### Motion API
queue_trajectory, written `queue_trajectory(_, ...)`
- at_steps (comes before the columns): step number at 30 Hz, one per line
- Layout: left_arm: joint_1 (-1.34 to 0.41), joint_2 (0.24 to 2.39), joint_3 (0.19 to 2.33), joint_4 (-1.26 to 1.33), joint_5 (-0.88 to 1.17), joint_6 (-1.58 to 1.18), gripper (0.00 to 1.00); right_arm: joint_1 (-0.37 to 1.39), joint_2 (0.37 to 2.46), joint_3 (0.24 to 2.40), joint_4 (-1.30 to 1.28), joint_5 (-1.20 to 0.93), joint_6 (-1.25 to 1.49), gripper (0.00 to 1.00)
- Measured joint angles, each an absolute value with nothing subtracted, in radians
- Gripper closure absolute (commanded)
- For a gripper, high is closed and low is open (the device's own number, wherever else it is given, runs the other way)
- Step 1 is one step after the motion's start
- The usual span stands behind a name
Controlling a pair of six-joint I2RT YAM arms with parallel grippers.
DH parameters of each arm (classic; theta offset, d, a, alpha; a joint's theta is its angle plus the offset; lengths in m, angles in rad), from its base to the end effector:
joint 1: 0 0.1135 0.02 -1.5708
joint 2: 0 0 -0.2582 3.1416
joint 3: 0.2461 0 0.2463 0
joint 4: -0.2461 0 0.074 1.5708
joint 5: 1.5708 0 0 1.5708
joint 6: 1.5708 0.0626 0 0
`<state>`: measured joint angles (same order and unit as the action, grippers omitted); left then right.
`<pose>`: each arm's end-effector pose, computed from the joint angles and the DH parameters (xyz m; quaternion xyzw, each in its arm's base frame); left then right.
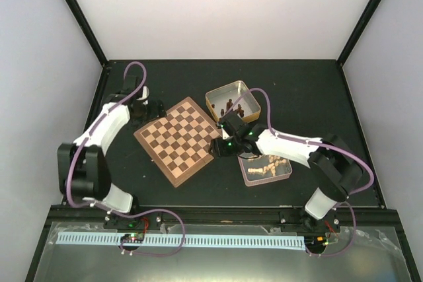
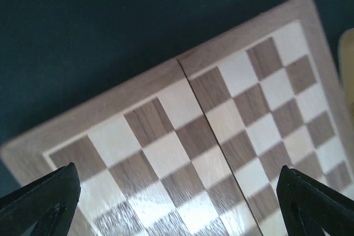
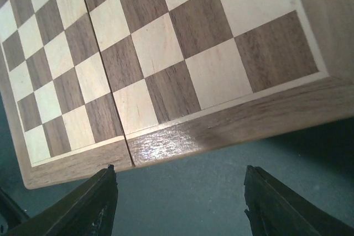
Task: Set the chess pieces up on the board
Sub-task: Adjust the chessboard at the center of the board.
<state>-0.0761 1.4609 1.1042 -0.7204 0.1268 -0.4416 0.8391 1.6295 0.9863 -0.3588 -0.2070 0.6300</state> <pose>0.2995 -0.0308 0.2231 -0.1606 0.9544 -0.1218 0.2200 0.2143 0.2580 0.1620 -0.1285 0.9465 0.2606 0.1407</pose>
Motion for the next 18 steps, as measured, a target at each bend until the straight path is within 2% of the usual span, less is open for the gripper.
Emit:
queue_trajectory(6,-0.035,1.662,1.177,-0.728,0.127,-0.356,0.01,0.848,1.708,1.021,-0.361,-0.210,0.608,0.34)
queue_trajectory(18,0.040,1.827,1.276,-0.737,0.183,-0.288,0.01,0.848,1.828,1.075,-0.379,-0.253,0.551,0.34)
